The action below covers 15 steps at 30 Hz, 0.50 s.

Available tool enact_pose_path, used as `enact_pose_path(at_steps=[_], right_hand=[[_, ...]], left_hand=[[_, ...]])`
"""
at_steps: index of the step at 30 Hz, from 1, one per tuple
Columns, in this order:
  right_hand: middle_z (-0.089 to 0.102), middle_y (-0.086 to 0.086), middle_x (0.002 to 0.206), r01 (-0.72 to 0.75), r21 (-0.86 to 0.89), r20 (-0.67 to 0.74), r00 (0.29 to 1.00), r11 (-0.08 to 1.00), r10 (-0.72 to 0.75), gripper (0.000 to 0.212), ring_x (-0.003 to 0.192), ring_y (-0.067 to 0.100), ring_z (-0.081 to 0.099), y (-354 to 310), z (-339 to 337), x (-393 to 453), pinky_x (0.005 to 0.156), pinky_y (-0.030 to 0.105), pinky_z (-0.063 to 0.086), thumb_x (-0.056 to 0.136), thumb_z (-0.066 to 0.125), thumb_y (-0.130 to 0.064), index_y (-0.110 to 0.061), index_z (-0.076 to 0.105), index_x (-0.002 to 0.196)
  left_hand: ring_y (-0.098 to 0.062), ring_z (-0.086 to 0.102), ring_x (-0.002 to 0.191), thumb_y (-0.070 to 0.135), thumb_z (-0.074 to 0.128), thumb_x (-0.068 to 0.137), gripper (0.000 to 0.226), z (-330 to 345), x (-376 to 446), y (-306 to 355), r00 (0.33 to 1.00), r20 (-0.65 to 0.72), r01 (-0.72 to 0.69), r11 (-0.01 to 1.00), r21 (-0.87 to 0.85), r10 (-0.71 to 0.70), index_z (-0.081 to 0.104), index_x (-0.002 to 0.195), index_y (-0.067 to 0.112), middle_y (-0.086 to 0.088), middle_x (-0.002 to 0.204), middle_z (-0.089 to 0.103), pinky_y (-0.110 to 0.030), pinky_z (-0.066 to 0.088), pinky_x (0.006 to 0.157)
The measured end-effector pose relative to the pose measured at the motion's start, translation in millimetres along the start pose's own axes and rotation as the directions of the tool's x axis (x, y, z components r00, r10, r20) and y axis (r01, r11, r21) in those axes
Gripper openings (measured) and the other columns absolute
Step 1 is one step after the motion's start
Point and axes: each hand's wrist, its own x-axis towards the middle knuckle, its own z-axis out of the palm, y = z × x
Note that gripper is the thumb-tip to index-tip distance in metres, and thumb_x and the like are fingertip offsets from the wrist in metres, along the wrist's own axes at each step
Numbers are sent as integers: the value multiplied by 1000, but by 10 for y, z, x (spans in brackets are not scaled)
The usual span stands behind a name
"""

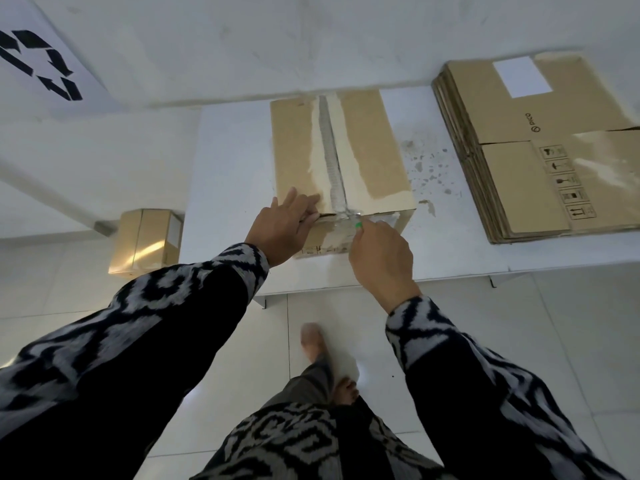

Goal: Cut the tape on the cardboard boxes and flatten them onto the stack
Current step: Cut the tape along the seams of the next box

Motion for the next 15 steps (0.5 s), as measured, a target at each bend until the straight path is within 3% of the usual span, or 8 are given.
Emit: enact_pose_path(at_steps=[3, 5, 9, 13, 15], right_hand=[[53, 1, 88, -10, -40, -23, 1000, 999, 10, 22, 76, 20, 50, 105, 7, -69, 64, 30, 35, 102, 38, -17, -14, 56, 90], [44, -3, 81, -28, -66, -19, 999, 997, 27, 24, 74, 20, 49, 150, 7, -137, 64, 31, 36, 103, 36, -18, -12, 58, 96], [54, 3, 93, 15, -26, -43, 999, 1000, -16, 23, 78, 23, 54, 68, -3, -21, 64, 31, 37, 102, 39, -18, -11, 60, 100], [46, -4, 85, 22, -60, -46, 999, 998, -25, 24, 72, 19, 47, 170, -30, -108, 62, 31, 34, 104, 34, -21, -18, 53, 92], [43, -6, 79, 15, -60, -61, 998, 998, -19, 25, 70, 19, 47, 238, -38, -189, 60, 31, 33, 105, 32, -25, -18, 48, 87]], left_hand=[[-28, 46, 137, 29, 44, 104, 24, -21, 7, 24, 1000, 16, -6, 1000, -7, 6, 48, 113, 7, 5, 143, 54, -55, 35, 110], [-28, 46, 137, 28, 43, 104, 24, -14, -3, 32, 1000, 11, -7, 1000, -17, 7, 47, 113, 7, 5, 144, 53, -55, 35, 110], [-30, 48, 135, 27, 44, 104, 18, -42, 9, 35, 1000, -3, -16, 1000, -12, 16, 46, 108, 9, 4, 142, 55, -54, 40, 105], [-30, 48, 134, 28, 44, 104, 18, -48, 2, 42, 1000, 3, -20, 1000, 10, 20, 47, 106, 10, 5, 143, 55, -53, 39, 107], [-30, 50, 133, 28, 46, 104, 20, -30, -13, 37, 1000, -22, -19, 1000, 1, 19, 47, 108, 9, 6, 142, 55, -51, 45, 101]])
